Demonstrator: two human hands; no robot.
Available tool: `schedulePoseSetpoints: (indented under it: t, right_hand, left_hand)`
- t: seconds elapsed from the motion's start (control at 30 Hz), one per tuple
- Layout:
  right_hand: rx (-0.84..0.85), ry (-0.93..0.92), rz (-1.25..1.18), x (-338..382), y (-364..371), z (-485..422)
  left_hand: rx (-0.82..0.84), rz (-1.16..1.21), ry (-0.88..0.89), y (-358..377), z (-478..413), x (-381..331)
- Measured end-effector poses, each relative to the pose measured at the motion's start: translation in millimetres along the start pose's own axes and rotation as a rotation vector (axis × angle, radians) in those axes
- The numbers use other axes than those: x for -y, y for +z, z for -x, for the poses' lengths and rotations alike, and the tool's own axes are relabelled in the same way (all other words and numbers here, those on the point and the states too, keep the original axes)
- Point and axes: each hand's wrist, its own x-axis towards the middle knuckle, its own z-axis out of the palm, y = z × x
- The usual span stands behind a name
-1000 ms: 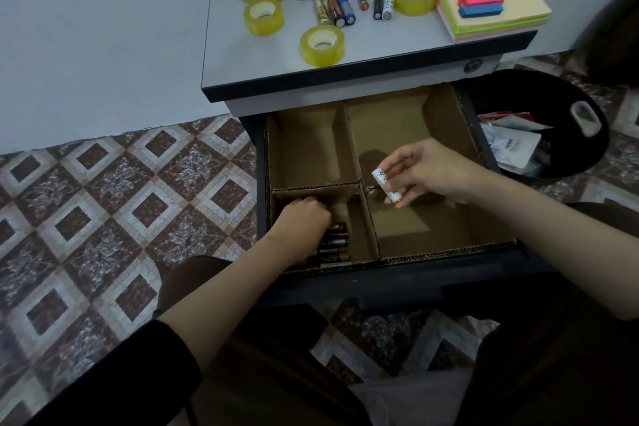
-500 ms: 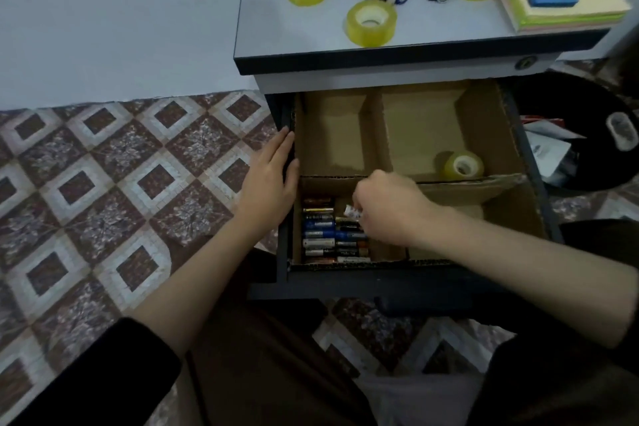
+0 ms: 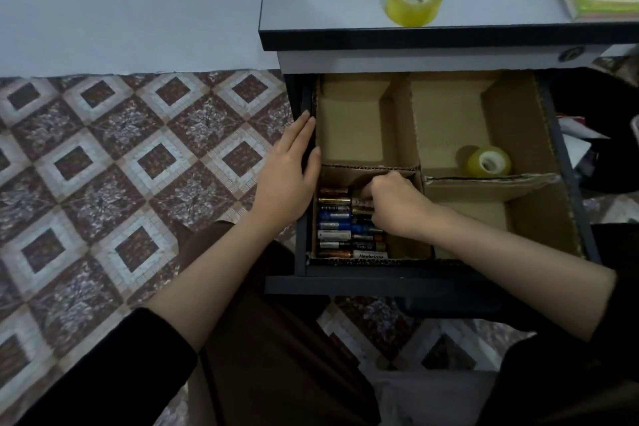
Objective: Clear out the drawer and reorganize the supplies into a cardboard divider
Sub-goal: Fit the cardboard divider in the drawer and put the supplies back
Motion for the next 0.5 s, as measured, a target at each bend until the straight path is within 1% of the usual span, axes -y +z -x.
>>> schedulePoseSetpoints:
  t: [0.23, 0.33, 0.5]
  right_hand:
    - [0.039, 0.105, -0.132, 2.5, 4.4, 2.2]
    - [0.025, 0.106, -0.174, 1.3, 7.3, 3.7]
    - [0.007, 0.089, -0.156, -1.5, 9.3, 1.8]
  left_hand:
    - [-0.010, 0.021, 0.011, 1.3, 0.4, 1.2]
    - [-0.015, 0.029, 0.004, 1.9, 0.8, 1.4]
    - [-0.015, 0.035, -0.008, 1.7, 0.3, 0.8]
